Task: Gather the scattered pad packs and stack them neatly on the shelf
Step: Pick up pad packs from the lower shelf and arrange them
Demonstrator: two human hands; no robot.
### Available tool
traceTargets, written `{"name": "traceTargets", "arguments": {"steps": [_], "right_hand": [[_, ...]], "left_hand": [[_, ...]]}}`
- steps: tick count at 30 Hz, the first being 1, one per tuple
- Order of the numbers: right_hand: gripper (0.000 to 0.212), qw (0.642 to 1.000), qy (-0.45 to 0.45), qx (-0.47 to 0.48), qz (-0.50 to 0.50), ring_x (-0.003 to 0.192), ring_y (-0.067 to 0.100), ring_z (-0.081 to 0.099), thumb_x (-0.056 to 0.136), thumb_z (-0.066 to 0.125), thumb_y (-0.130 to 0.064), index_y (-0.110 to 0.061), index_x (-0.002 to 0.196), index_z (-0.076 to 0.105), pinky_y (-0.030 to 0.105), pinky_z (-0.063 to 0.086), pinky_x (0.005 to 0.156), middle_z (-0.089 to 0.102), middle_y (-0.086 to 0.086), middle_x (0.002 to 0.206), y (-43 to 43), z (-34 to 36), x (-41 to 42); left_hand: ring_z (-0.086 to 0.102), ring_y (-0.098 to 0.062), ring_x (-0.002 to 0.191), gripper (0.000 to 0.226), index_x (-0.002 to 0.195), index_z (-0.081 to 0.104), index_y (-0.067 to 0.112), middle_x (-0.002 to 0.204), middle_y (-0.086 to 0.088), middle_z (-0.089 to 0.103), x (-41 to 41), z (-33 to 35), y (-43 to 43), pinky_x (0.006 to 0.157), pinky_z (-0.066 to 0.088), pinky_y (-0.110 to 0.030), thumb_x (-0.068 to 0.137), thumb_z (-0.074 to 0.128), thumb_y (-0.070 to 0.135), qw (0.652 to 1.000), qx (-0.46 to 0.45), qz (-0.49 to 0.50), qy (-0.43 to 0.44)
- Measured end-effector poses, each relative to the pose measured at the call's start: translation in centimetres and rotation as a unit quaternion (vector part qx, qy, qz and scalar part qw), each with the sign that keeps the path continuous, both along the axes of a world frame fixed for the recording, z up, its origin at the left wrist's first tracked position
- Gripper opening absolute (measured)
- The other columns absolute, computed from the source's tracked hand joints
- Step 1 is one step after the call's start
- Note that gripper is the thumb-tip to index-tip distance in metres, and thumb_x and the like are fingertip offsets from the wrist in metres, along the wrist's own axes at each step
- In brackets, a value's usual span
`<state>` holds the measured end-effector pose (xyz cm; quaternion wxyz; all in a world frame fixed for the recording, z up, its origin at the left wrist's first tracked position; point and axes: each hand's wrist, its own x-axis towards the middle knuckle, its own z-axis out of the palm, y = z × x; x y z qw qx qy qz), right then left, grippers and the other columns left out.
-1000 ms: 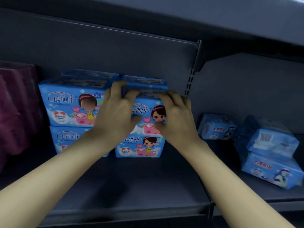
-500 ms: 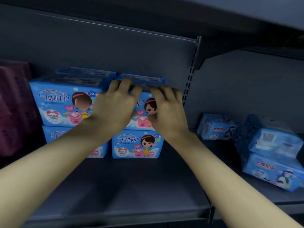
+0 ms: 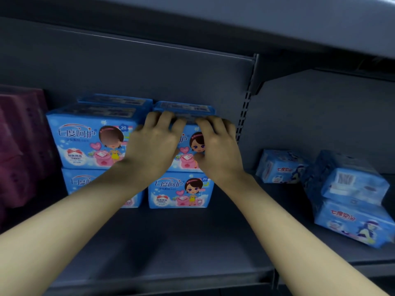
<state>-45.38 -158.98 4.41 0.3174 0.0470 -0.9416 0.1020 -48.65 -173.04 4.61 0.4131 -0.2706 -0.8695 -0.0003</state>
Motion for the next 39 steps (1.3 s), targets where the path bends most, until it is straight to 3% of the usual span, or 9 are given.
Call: {"name": "traceTargets", "arguments": {"steps": [11, 15, 20, 24, 31, 34, 39], "right_hand": [[0.064, 1.0, -0.001, -0.005, 0.004, 0.132, 0.032, 0.028, 0.08, 0.062, 0.002, -0.012, 0.139, 0.042, 0.032, 0.037, 0.098, 0.039, 0.006, 0.143, -0.2, 0.0, 0.2], [0.064, 1.0, -0.005, -0.008, 0.007, 0.132, 0.034, 0.028, 0.079, 0.062, 0.005, -0.01, 0.139, 0.043, 0.031, 0.032, 0.101, 0.039, 0.008, 0.142, -0.2, 0.1, 0.1], [0.063, 0.999, -0.033, 0.0, 0.004, 0.135, 0.029, 0.022, 0.084, 0.059, -0.002, -0.014, 0.142, 0.036, 0.027, 0.029, 0.102, 0.033, 0.003, 0.145, -0.1, 0.6, 0.5], [0.066, 0.998, -0.041, -0.053, -0.013, 0.135, 0.028, 0.023, 0.085, 0.06, -0.008, -0.014, 0.144, 0.03, 0.031, 0.024, 0.109, 0.028, 0.009, 0.148, 0.7, 0.9, 1.9], [0.066, 0.984, -0.143, -0.074, -0.081, 0.141, 0.028, 0.014, 0.091, 0.054, -0.025, -0.018, 0.148, 0.022, 0.043, 0.022, 0.114, 0.022, 0.004, 0.153, 2.6, -0.5, 6.4], [0.064, 0.972, -0.196, -0.049, -0.12, 0.14, 0.027, 0.018, 0.091, 0.053, -0.03, -0.02, 0.147, 0.024, 0.04, 0.025, 0.113, 0.028, 0.004, 0.15, 3.3, -2.2, 8.5], [0.061, 0.958, -0.241, -0.025, -0.151, 0.134, 0.027, 0.029, 0.091, 0.05, -0.034, -0.021, 0.146, 0.028, 0.036, 0.032, 0.106, 0.036, 0.005, 0.146, 4.4, -5.0, 11.9]], "left_hand": [[0.063, -0.039, 0.076, 0.075, 0.098, 0.067, 0.002, 0.088, -0.017, 0.064, 0.0, 0.0, 0.0, 0.042, 0.05, -0.036, 0.029, 0.095, 0.016, 1.0, 0.001, 0.006, -0.003], [0.062, -0.041, 0.076, 0.071, 0.095, 0.067, 0.0, 0.087, -0.019, 0.064, 0.0, 0.0, 0.2, 0.044, 0.051, -0.04, 0.031, 0.094, 0.01, 1.0, 0.015, 0.001, -0.008], [0.061, -0.042, 0.082, 0.074, 0.103, 0.065, 0.001, 0.096, -0.021, 0.061, 0.5, -0.2, 0.1, 0.048, 0.053, -0.041, 0.035, 0.093, 0.003, 0.999, 0.022, 0.001, -0.035], [0.063, -0.039, 0.08, 0.083, 0.103, 0.067, 0.005, 0.098, -0.019, 0.062, 1.8, -0.1, -0.1, 0.046, 0.052, -0.037, 0.024, 0.093, 0.005, 1.0, 0.006, -0.001, -0.018], [0.066, -0.037, 0.081, 0.078, 0.099, 0.069, 0.01, 0.097, -0.015, 0.066, 5.5, -1.6, 1.4, 0.047, 0.052, -0.039, 0.026, 0.093, 0.02, 0.998, -0.011, -0.06, -0.028], [0.066, -0.035, 0.076, 0.067, 0.088, 0.071, 0.01, 0.096, -0.014, 0.067, 6.7, -3.0, 2.7, 0.047, 0.052, -0.038, 0.026, 0.091, 0.025, 0.995, -0.02, -0.073, -0.067], [0.067, -0.031, 0.071, 0.067, 0.086, 0.073, 0.013, 0.09, -0.01, 0.068, 8.4, -5.5, 5.6, 0.046, 0.052, -0.037, 0.025, 0.091, 0.033, 0.986, -0.038, -0.111, -0.119]]}}
